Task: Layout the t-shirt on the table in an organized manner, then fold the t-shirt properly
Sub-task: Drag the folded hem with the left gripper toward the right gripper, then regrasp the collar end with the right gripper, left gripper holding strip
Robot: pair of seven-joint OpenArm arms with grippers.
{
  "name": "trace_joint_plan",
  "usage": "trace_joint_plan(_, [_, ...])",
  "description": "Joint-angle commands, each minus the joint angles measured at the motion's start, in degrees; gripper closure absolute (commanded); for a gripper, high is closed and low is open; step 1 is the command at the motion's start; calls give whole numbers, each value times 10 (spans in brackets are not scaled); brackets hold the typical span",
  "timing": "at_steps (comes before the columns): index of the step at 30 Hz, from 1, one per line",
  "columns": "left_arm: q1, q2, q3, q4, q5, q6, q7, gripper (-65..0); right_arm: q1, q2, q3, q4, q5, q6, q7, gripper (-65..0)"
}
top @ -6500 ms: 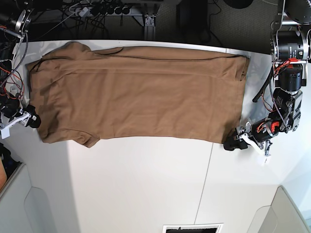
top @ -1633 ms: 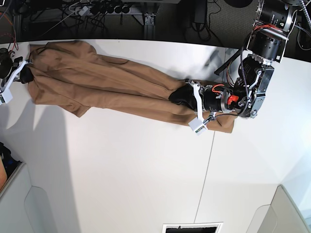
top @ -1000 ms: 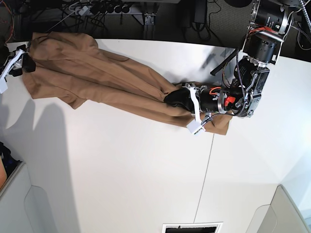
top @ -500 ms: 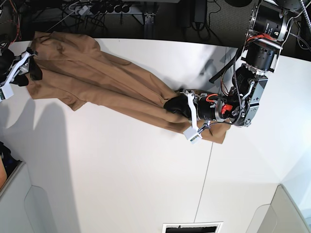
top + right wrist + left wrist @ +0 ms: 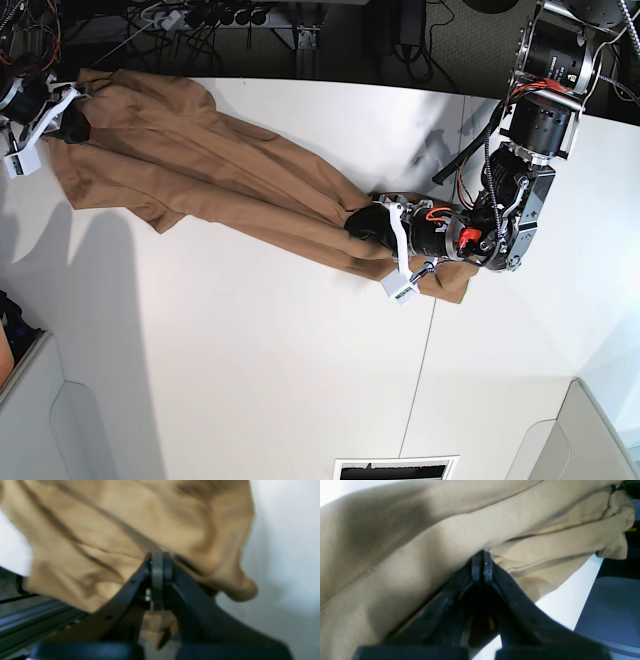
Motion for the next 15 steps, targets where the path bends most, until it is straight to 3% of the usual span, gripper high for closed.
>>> trace_joint_plan(1, [-11, -7, -1, 4, 3, 8, 11, 0, 14, 10, -9, -5, 7, 2, 9, 0])
trace_joint_plan(8, [-11, -8, -1, 21, -72, 8, 62, 0, 84, 10, -101, -95, -61, 2, 47, 0])
trace_joint_plan(15, [-11, -30, -1, 57, -77, 8, 63, 0, 176, 11, -109, -163, -74, -1, 52, 0])
